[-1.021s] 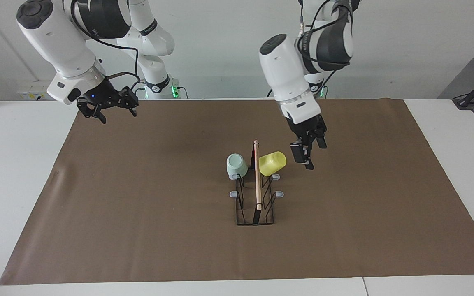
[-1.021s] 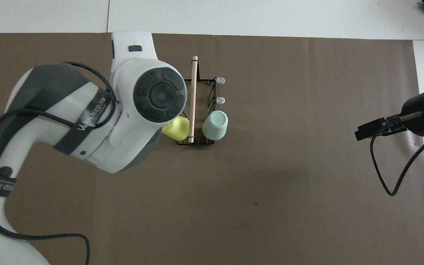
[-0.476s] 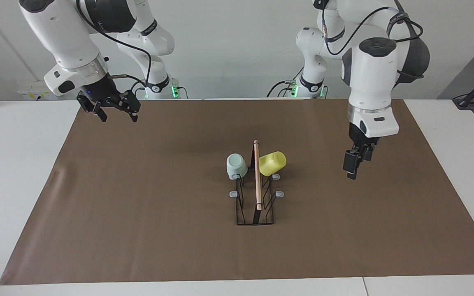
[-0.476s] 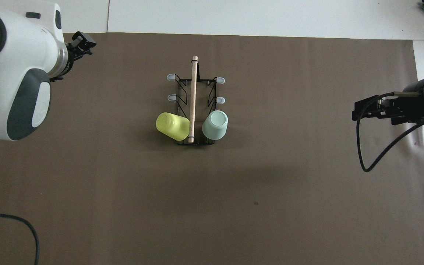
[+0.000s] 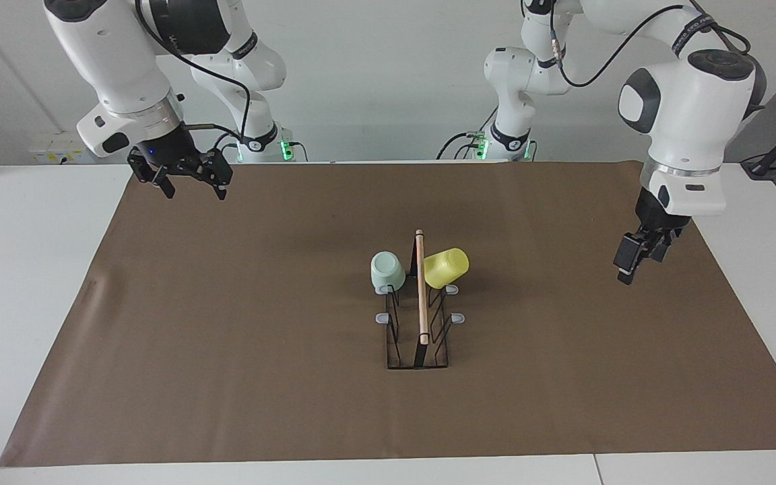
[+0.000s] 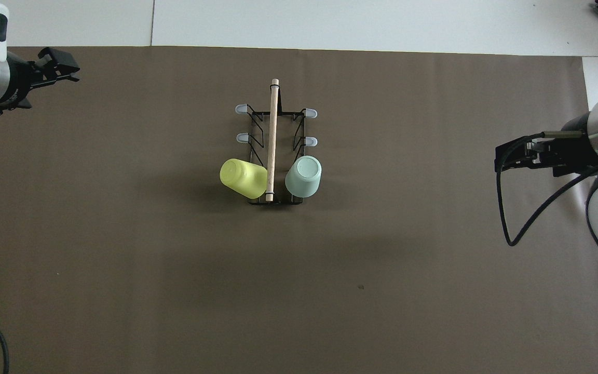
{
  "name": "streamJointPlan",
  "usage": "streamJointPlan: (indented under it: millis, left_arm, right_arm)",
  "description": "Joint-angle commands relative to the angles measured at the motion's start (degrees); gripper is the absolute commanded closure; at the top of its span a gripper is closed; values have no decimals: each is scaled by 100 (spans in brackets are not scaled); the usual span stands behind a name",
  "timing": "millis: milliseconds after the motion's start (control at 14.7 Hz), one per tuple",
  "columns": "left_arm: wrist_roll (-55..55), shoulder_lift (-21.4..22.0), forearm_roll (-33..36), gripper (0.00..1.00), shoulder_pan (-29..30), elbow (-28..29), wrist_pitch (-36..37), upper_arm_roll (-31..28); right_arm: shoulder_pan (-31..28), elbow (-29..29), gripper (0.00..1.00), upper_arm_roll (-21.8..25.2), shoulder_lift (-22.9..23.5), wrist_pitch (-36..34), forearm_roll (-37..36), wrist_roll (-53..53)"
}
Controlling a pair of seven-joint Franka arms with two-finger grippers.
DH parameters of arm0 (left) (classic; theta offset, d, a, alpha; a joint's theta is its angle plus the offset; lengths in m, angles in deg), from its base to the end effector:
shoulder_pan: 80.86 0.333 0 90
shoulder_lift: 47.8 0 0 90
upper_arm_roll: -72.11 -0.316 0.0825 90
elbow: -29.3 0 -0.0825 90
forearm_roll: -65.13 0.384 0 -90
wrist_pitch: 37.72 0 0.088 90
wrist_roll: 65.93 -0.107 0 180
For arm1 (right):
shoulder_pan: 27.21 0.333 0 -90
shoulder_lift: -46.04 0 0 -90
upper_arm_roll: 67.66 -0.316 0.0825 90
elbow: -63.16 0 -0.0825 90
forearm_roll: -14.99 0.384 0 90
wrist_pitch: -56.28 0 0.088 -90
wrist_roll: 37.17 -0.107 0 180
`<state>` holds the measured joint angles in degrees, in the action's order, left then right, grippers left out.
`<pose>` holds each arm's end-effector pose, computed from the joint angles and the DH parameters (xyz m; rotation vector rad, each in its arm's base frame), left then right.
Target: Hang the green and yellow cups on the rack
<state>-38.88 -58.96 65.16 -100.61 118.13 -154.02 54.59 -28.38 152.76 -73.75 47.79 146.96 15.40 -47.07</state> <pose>0.6458 -0.0424 0.5690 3.0209 0.6423 0.4645 0.5626 0.0483 0.6118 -3.1297 0.1363 0.0200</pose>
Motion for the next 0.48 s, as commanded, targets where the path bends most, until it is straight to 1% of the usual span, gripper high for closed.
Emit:
streamJointPlan:
  millis: [0,204,272,340,408]
  left_arm:
    - [-847,341,-354,0,243,170,300,64]
    - [-1569,544,-381,0,375,144,835,134]
    - [-1823,640,-381,0,497,144,1124,169]
    - [-2113,702,-381,0,594,109,1414,291]
    - [-2264,789,-381,0,848,65,1678,606]
  right_arm:
    - [11,-154,0,20,97,212,-155,-118]
    - [-42,-189,0,29,132,187,-147,-109]
    - [-50,-189,0,20,167,195,-147,-109]
    - [-68,-189,0,20,194,204,-147,-109]
    - [-77,-189,0,12,194,195,-147,-109]
